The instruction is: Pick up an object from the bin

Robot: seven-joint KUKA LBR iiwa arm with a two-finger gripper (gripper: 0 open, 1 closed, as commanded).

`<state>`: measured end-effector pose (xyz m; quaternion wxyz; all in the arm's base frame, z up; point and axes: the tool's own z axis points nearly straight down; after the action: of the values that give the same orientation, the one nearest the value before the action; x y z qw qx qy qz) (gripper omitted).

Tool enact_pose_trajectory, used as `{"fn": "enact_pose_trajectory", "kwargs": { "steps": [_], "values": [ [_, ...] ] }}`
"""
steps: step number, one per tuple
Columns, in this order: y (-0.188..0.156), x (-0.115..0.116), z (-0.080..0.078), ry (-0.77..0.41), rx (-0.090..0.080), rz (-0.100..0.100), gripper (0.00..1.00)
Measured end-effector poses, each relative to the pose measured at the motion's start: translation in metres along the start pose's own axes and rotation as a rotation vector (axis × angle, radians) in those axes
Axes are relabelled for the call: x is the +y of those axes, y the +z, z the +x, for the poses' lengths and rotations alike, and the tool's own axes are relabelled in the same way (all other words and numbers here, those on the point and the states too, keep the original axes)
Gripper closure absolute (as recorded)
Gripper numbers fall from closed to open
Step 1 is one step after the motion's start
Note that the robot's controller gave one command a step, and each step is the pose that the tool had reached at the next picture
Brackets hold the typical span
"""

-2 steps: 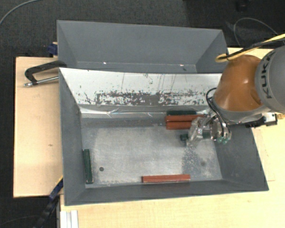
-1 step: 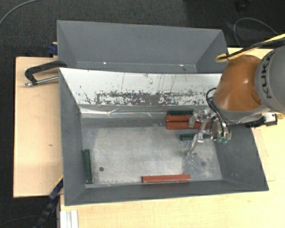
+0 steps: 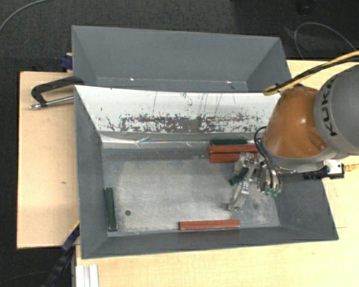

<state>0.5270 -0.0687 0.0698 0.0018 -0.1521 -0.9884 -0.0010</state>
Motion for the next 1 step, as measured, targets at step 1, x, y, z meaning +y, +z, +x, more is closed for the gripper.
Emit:
{"fn": "enact_pose_trajectory", "kwargs": {
  "steps": [1],
  "values": [
    [-0.0003,-0.0002,-0.0011,0.000,-0.002,0.000,1.00]
  ]
}}
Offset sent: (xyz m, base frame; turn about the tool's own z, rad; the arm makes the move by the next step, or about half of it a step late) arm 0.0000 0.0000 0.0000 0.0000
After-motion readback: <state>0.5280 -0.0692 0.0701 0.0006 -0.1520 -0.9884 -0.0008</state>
